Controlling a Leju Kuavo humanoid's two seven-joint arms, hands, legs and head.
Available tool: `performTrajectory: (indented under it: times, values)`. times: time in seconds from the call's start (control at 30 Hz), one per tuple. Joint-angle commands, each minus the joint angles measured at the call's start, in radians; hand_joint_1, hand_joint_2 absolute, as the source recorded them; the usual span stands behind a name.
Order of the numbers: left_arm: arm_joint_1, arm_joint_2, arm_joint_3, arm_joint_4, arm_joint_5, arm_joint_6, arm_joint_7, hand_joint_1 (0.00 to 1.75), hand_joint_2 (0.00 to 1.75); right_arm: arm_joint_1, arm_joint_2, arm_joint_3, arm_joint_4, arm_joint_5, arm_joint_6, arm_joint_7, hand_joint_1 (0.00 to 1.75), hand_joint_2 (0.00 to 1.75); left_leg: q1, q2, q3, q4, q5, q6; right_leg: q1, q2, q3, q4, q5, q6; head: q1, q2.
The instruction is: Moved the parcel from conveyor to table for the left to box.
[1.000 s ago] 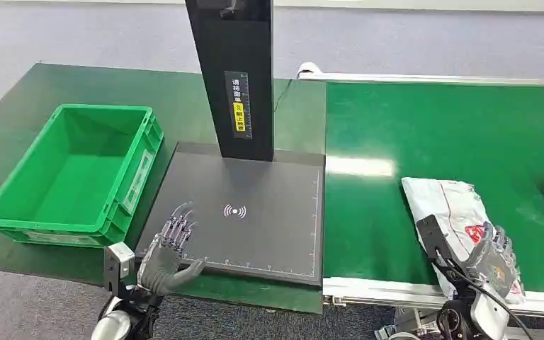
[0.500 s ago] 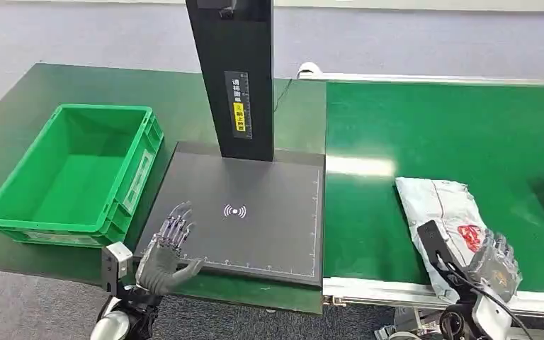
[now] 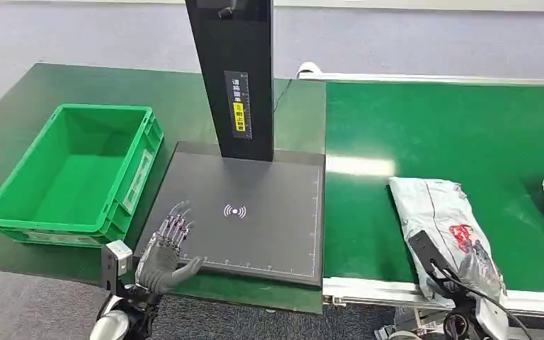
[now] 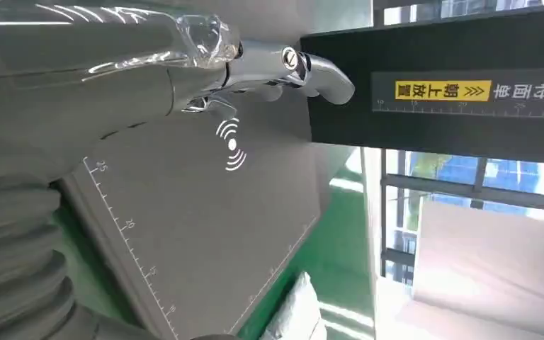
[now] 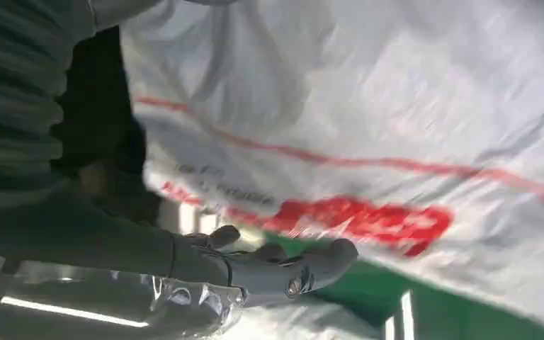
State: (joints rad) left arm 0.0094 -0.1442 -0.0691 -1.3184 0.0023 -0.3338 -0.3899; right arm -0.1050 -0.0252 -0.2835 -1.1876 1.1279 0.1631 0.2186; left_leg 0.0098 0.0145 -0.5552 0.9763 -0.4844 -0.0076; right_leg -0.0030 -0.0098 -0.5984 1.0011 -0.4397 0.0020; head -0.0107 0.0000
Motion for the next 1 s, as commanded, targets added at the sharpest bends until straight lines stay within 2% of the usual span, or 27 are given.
performTrajectory:
  times: [0.03,0.13,0.2,0.23,0.27,0.3,0.43,0.5,0.63,0.7,0.87,1.0]
  values:
    - [-0.022,0.018,0.030,0.037,-0.001,-0.016,-0.012,0.00,1.75,-0.022,-0.038,0.184,0.065,-0.138,0.023,-0.101,0.00,1.75,0.000,0.002,0.002,-0.001,0.000,0.000,0.000,0.003,0.001,-0.001,0.001,0.000,0.000,0.000]
    - [-0.030,0.018,0.026,0.042,-0.006,-0.015,-0.004,0.00,1.75,-0.016,-0.064,0.205,0.054,-0.157,0.047,-0.100,0.00,1.75,0.000,-0.002,0.003,-0.001,0.000,0.000,0.000,0.000,0.002,-0.001,0.000,0.000,0.000,0.000]
    - [-0.035,0.021,0.023,0.052,-0.008,-0.013,-0.002,0.00,1.75,-0.014,-0.075,0.225,0.061,-0.196,0.077,-0.138,0.00,1.75,-0.001,-0.002,0.003,-0.001,0.000,0.001,-0.001,0.000,0.002,-0.002,0.000,0.001,0.000,0.000]
    - [-0.039,0.025,0.020,0.060,-0.009,-0.013,-0.002,0.00,1.75,-0.013,-0.081,0.240,0.067,-0.207,0.083,-0.149,0.38,1.75,0.000,-0.001,0.004,-0.001,0.000,0.001,0.000,0.001,0.002,-0.002,0.000,0.001,0.000,0.000]
    - [-0.041,0.027,0.019,0.068,-0.009,-0.014,-0.002,0.00,1.75,-0.012,-0.081,0.248,0.068,-0.216,0.087,-0.159,1.73,1.75,0.000,-0.001,0.003,-0.001,0.000,0.001,0.000,0.001,0.002,-0.001,0.000,0.000,0.000,0.000]
    - [-0.041,0.028,0.018,0.071,-0.010,-0.016,-0.004,0.00,1.75,-0.006,-0.083,0.257,0.060,-0.219,0.086,-0.163,1.75,1.75,0.000,0.000,0.004,-0.002,0.000,0.001,0.000,0.002,0.003,-0.002,0.000,0.001,0.000,0.000]
    - [-0.048,0.028,0.016,0.083,-0.013,-0.019,-0.007,0.00,1.75,0.014,-0.079,0.279,0.011,-0.232,0.090,-0.168,1.75,1.75,0.000,-0.003,0.004,-0.002,0.001,0.000,-0.001,0.000,0.002,-0.002,0.000,0.000,0.000,0.000]
    - [-0.042,0.024,0.015,0.074,-0.017,-0.019,-0.006,0.00,1.75,0.018,-0.069,0.266,-0.016,-0.203,0.059,-0.096,0.00,1.75,0.000,-0.002,0.003,-0.002,0.000,0.000,-0.001,0.000,0.002,-0.001,0.000,0.000,0.000,0.000]
    - [-0.025,0.016,0.016,0.050,-0.021,-0.019,0.008,0.00,1.75,0.020,-0.057,0.212,-0.038,-0.087,-0.021,0.064,0.00,1.75,-0.001,-0.001,0.002,-0.001,0.000,0.000,-0.001,0.001,0.001,0.000,0.000,0.000,0.000,0.000]
    - [-0.025,0.016,0.016,0.050,-0.021,-0.019,0.008,0.00,1.75,0.020,-0.057,0.212,-0.038,-0.087,-0.021,0.064,0.00,1.75,-0.001,-0.001,0.002,-0.001,0.000,0.001,-0.001,0.000,0.001,-0.001,0.000,0.001,0.000,0.000]
    - [-0.011,0.003,0.017,0.029,-0.023,-0.018,0.025,0.00,1.75,0.026,-0.009,0.097,-0.093,0.071,-0.085,0.208,0.00,1.75,-0.001,-0.002,0.002,-0.001,0.000,0.000,-0.001,0.000,0.001,0.000,-0.001,0.000,0.000,0.000]
    - [-0.007,-0.002,0.015,0.027,-0.023,-0.018,0.030,0.00,1.75,0.022,-0.002,0.060,-0.078,0.122,-0.087,0.240,0.00,1.75,0.000,-0.001,0.002,-0.001,0.000,0.000,-0.001,0.000,0.001,-0.001,0.000,0.000,0.000,0.000]
